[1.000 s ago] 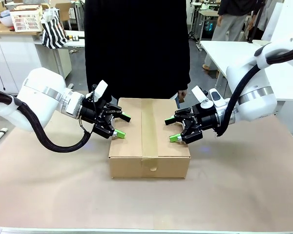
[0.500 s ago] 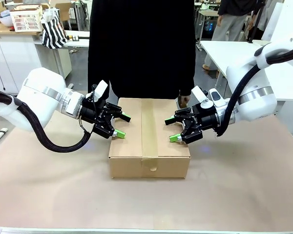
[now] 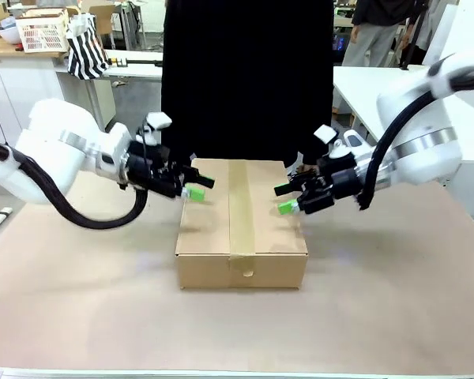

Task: Pack the gift set into the box.
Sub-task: Press and hold the closed box until the human finishes sealing it.

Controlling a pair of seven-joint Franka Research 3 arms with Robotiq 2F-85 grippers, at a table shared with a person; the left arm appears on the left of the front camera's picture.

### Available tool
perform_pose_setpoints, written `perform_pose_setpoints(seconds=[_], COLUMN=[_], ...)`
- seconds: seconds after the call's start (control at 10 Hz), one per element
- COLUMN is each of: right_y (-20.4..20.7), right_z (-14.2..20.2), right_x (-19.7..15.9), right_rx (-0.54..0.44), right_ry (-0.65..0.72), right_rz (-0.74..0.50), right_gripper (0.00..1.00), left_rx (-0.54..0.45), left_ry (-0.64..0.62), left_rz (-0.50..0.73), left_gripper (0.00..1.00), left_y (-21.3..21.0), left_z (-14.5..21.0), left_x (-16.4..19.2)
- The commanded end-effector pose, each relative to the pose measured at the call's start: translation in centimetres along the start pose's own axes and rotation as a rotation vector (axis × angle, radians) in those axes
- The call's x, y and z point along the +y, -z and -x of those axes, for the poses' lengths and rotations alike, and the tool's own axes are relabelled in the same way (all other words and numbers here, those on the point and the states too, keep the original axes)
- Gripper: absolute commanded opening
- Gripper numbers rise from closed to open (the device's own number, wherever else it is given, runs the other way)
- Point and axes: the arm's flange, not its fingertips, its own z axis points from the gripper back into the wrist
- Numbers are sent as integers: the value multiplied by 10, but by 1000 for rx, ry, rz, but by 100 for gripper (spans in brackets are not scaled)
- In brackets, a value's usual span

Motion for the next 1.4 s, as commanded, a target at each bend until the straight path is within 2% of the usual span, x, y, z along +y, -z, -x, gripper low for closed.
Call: perform_pose_setpoints(seconds=[0.0,0.1,0.2,0.3,0.5,0.7,0.8,0.9,1.3], right_y=[-45,-65,-86,-112,-183,-236,-233,-231,-231], right_z=[-29,-36,-38,-34,-6,29,37,22,22], right_x=[32,41,46,49,63,69,60,64,64], right_rx=[20,20,13,-39,-251,-440,-387,-320,-320], right_ry=[284,364,446,520,614,689,654,655,655], right_rz=[-33,-38,-53,-49,12,131,182,81,81], right_gripper=[100,100,100,100,100,100,100,100,100], left_rx=[-157,-216,-235,-265,-353,-511,-500,-400,-400], left_ry=[-230,-299,-379,-480,-836,-892,-728,-875,-875], left_rz=[-30,-51,-88,-66,-95,-88,-133,-100,-100], left_gripper=[100,100,100,100,100,100,100,100,100], left_y=[-21,-29,-39,-50,-82,-120,-135,-113,-113], left_z=[-36,-44,-47,-45,-13,19,21,11,11], left_x=[-37,-53,-65,-77,-113,-151,-155,-112,-112])
